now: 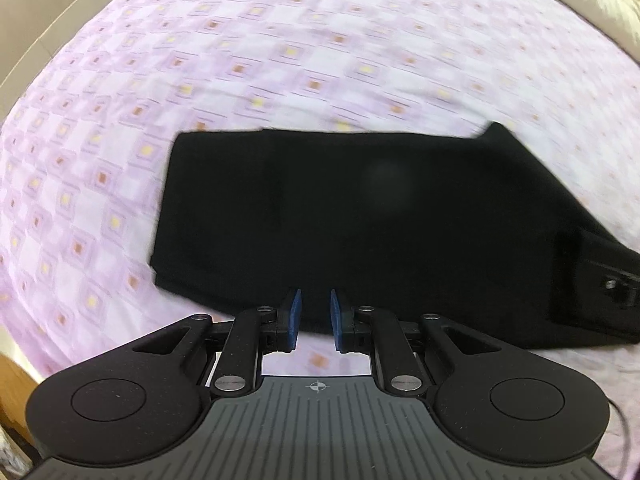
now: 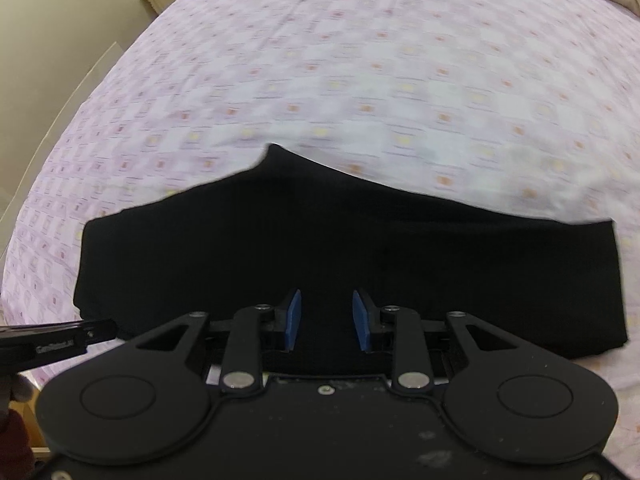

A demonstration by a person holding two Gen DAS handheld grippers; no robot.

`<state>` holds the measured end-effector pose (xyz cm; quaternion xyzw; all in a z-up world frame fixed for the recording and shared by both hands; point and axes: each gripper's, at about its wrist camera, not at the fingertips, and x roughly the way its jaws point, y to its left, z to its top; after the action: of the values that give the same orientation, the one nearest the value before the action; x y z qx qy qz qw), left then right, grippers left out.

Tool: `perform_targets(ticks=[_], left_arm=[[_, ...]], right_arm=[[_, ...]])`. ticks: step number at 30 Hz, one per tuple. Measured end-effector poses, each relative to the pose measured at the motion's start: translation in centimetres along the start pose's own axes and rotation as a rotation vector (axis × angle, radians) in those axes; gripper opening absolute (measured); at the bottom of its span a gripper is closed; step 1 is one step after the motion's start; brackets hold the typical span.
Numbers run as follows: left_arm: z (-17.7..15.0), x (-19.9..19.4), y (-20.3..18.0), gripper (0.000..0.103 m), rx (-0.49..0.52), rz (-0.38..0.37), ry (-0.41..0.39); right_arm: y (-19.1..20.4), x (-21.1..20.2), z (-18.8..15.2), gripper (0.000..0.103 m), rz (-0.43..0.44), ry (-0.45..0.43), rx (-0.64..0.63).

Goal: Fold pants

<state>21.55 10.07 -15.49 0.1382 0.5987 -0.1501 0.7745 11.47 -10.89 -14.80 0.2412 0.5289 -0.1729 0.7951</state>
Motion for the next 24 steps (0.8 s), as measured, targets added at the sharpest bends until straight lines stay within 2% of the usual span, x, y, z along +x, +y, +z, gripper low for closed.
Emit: perform_targets(ticks=[7,10,14,17,18,24], left_arm=[[2.3,5.1,3.0,0.015,0.075,0.055,0.017],[2.4,7.0,4.0,0.015,0.089,0.049,0.039],[2.2,7.2,4.2,0.015,0.113,0.031,0.027],[2.0,7.2,3.9,0.015,0.146,0.034,0.014],[2.0,7.2,4.0,0.015,0.150,0.032,0.012],[1.7,7.2,5.0,0.015,0.129,-0.012,0.012]], right_arm=[[3.8,2.2,2.6,0.031,-0.030,-0.010,0.034],[4.6,3.4,3.8,0.031,-0.053,-0.011,0.041],[4.9,5.0,5.4,0.030,-0.059,-0.004,0.052],[5.2,6.1,6.6,0.021,-0.056,0.003,0.038],[5.4,6.8,7.0,0.021,-0.063,0.007,0.027],[5.6,11.1,9.5,0.017,-0.109,0.049,-0.003]])
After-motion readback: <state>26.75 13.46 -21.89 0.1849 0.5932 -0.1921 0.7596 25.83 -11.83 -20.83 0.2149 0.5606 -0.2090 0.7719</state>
